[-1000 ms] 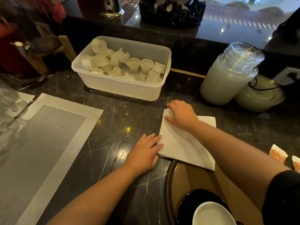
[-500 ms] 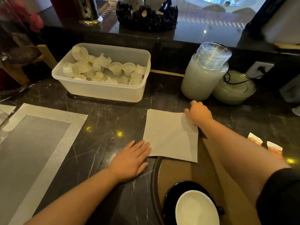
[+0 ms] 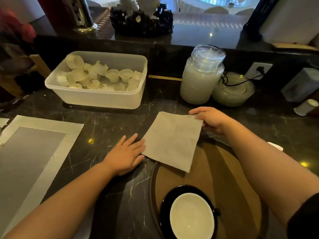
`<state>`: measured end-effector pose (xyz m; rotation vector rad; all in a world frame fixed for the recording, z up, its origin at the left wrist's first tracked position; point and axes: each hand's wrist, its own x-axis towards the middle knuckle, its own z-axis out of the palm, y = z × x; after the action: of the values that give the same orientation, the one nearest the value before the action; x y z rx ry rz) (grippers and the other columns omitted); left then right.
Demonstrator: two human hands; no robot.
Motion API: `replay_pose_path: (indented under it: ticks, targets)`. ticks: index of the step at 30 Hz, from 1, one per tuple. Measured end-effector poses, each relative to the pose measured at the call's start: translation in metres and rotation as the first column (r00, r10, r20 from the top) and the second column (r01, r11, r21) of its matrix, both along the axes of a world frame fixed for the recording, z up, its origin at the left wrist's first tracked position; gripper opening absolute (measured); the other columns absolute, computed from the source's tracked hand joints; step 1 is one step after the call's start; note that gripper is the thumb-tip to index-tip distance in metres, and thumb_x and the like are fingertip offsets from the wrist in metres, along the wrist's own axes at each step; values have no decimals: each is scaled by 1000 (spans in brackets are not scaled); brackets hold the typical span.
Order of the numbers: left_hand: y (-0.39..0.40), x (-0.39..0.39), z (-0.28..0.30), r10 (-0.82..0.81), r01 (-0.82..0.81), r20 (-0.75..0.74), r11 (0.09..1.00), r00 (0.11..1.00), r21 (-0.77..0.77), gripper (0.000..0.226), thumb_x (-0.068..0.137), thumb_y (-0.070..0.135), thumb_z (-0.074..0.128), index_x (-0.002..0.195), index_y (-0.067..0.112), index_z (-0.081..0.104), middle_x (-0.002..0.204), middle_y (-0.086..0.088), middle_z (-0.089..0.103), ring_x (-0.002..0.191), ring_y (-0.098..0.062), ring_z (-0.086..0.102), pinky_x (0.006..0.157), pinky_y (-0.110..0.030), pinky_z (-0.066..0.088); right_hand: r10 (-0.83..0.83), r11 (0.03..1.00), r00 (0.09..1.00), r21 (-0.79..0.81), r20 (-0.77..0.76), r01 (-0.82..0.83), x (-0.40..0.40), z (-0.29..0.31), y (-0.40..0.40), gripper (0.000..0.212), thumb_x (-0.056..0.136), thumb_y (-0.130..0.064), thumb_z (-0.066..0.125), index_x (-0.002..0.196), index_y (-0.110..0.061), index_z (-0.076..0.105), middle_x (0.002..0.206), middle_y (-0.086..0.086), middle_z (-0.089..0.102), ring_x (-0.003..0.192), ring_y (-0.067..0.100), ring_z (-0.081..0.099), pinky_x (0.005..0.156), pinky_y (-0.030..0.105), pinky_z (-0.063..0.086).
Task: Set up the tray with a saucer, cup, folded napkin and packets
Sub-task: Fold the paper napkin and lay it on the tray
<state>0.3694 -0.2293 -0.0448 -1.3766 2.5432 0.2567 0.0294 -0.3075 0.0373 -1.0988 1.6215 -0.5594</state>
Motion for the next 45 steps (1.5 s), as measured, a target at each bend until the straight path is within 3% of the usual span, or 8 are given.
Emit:
replay_pose_path:
  ticks: [4,9,13,19,25,29,34,45]
  targets:
    - [0,-45,38,215,-202,-204,976,955,86,68,95,61,10,151,25,23,161,4,9,146,-17,-3,117,-44,0,-187,981,939,3,290,195,3,26,39,18,92,-17,60,105,-13,72,87,7,76,60,10,65,51,23,50]
    - [38,-124,80,297,-189,-556,951,777,244,98,74,84,37,152,30,12,159,7,20,141,-15,24,113,-39,23,-356,917,688,93,633,388,9,48,80,22,93,-12,57,113,-7,65,104,18,71,83,21,74,60,27,57]
    - [53,-140,77,269,-273,-604,958,750,88,60,87,41,64,140,29,39,137,4,51,121,-15,49,98,-36,45,-229,945,639,11,734,326,-1,58,102,37,91,4,47,125,-5,57,116,21,65,98,26,71,80,35,59]
    - [34,-102,74,298,-411,-659,912,691,-19,18,91,18,58,101,29,67,85,13,65,76,-4,59,60,-20,44,13,939,983,-339,185,52,-54,55,127,38,87,-1,65,120,-19,63,102,4,71,89,15,72,76,28,59]
    - [-4,-125,103,204,-303,-686,953,699,-25,19,91,21,61,103,34,67,84,19,62,79,4,58,64,-15,40,-69,875,920,-467,-387,-130,-89,33,107,7,91,-21,63,91,-26,69,83,-8,61,77,10,58,64,26,41]
    - [-34,-148,146,162,-292,-729,955,665,-54,17,94,24,56,105,37,63,86,20,59,83,2,57,66,-18,44,-185,793,939,-609,-290,-31,-102,58,84,19,91,-23,64,75,-33,60,76,-12,57,69,4,55,56,23,37]
    - [-15,-143,171,15,-237,-774,956,634,-175,20,92,33,53,109,34,63,89,24,60,86,7,57,68,-17,46,-61,742,980,-665,-187,-80,-119,76,105,5,91,-31,63,91,-34,66,84,-14,65,77,-5,60,57,8,44]
    - [88,-103,57,276,-131,-546,948,791,290,19,93,20,60,101,35,69,94,22,67,89,6,60,81,-31,54,361,909,900,-122,-245,-398,-118,-31,192,8,92,-28,63,87,-32,68,85,-9,67,80,3,62,76,32,54]
